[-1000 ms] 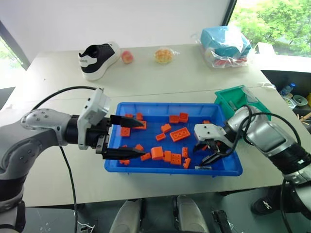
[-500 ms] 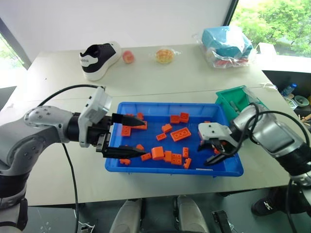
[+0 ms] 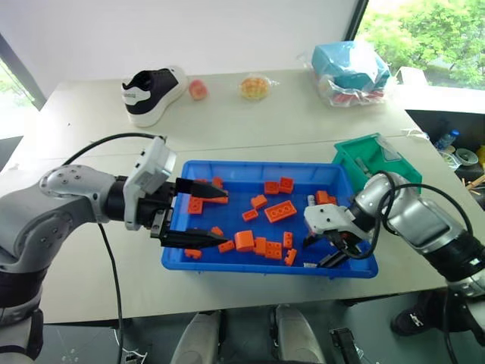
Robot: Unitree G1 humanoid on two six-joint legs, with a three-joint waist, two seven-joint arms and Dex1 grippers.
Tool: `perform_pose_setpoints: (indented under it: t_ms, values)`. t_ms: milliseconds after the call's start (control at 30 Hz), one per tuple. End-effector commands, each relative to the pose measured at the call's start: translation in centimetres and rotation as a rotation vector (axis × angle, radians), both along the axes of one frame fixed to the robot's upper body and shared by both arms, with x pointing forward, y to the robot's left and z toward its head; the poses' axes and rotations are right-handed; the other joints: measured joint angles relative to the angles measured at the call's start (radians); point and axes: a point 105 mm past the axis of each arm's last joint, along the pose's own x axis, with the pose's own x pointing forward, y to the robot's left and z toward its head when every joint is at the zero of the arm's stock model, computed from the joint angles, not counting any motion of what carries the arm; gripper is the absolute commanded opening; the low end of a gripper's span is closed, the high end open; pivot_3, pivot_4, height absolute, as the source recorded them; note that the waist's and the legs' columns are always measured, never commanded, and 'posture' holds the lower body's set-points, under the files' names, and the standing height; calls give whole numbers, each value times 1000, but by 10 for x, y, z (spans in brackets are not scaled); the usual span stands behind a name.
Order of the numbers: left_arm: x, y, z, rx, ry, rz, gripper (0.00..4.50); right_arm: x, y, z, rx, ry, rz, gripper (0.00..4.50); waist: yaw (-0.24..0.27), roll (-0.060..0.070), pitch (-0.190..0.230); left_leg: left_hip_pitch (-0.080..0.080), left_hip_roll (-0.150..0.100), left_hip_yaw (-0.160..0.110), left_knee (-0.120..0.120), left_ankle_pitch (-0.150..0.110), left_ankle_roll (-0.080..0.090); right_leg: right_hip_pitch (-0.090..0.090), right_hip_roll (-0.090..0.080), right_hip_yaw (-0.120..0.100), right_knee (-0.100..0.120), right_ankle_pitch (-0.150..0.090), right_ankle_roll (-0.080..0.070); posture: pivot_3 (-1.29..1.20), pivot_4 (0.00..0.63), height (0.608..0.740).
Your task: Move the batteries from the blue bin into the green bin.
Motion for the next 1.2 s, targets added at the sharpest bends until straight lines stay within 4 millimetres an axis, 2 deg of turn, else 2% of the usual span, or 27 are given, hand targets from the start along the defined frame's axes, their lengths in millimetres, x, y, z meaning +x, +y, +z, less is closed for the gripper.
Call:
perform_pose_setpoints:
  t_ms: [33,367,533,733,833,900,1067,1133,1200]
  values:
    - [-2,1,7,-3,-43,1,4500,8,-6,-3,-23,-40,-48,2877,1,0,0,0,0,0,0,0,0,0,0,0,0,0,0,0,150,730]
    - [3,-2,7,-20,-60,-11,4500,-5,-22,-2,-46,-4,-94,2877,4,0,0,0,-1,-1,2,0,1,2,0,-1,-1,0,0,0,150,730]
    - [5,-2,6,-17,-68,-19,4500,-3,-32,-7,-57,-7,-196,2877,5,0,0,0,-1,-1,3,0,1,3,0,-1,-1,0,0,0,150,730]
    - [5,-4,6,-19,-73,-31,4500,-4,-31,-9,-31,-20,-224,76,7,0,0,0,-1,-2,3,-1,1,4,-1,-2,-3,0,0,0,150,730]
    - [6,-4,5,-20,-74,-34,4500,-1,-26,-3,4,-60,-250,30,7,0,0,0,-1,-2,3,-1,1,4,-1,-2,-4,0,0,0,150,730]
    - [8,-4,4,-20,-75,-38,4500,1,-20,8,53,-98,-285,30,6,0,0,0,0,-2,3,-1,1,4,-1,-2,-5,0,0,0,150,730]
    - [9,-6,0,-27,-78,-46,4500,9,-11,53,222,-222,-442,30,5,1,1,-1,-1,-2,3,-1,2,3,-2,-1,-5,0,0,0,150,730]
    - [13,-6,-3,-33,-80,-40,4500,18,-25,89,322,-335,-612,30,7,1,1,-1,0,-2,2,-1,2,3,-2,-2,-5,0,0,0,150,730]
    - [18,-5,-7,-38,-85,-30,4500,24,-57,112,353,-458,-819,30,15,1,1,-2,-1,-2,2,-1,2,3,-2,-2,-5,0,0,0,150,730]
